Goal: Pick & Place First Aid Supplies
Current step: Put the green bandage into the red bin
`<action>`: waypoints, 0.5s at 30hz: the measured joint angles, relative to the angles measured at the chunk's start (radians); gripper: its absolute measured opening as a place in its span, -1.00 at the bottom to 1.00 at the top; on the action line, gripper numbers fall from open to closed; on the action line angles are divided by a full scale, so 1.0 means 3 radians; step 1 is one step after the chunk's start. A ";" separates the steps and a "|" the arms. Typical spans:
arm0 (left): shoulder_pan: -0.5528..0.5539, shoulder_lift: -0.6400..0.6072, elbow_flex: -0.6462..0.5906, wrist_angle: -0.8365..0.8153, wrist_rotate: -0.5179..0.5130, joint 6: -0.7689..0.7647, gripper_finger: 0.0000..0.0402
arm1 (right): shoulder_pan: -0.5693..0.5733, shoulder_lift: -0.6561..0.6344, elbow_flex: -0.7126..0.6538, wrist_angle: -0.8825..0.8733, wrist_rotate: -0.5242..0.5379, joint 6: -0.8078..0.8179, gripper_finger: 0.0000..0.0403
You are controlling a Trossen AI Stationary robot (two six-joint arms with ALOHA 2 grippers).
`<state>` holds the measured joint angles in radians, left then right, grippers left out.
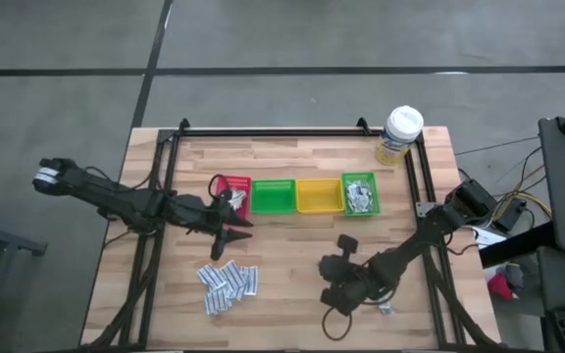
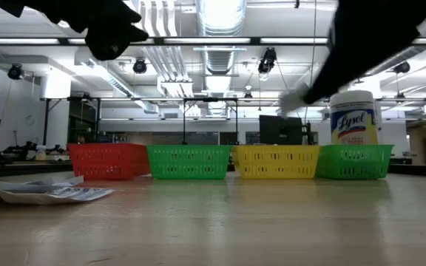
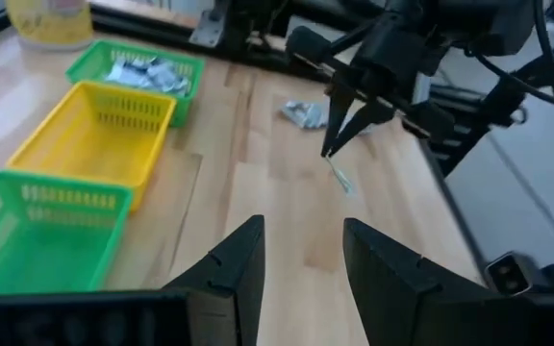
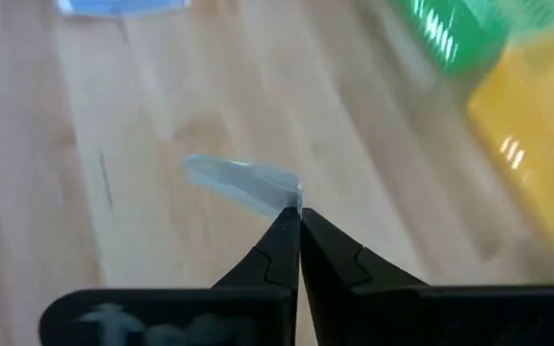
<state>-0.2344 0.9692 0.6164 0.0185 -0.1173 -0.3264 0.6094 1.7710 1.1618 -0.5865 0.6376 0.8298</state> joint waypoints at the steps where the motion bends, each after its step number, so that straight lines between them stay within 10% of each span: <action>1: -0.0014 0.0016 0.0000 0.0051 0.0002 0.0005 -0.32 | -0.0005 -0.0001 0.0044 0.0002 0.0087 -0.0110 -0.96; 15: -0.0228 0.0749 0.0001 0.1103 0.0020 0.0276 -0.32 | -0.0222 -0.0007 0.0526 0.0009 0.0509 -0.1159 -0.96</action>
<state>-0.3027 1.1938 0.6167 0.3495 -0.1112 -0.2436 0.5428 1.7691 1.3197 -0.5840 0.7902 0.4820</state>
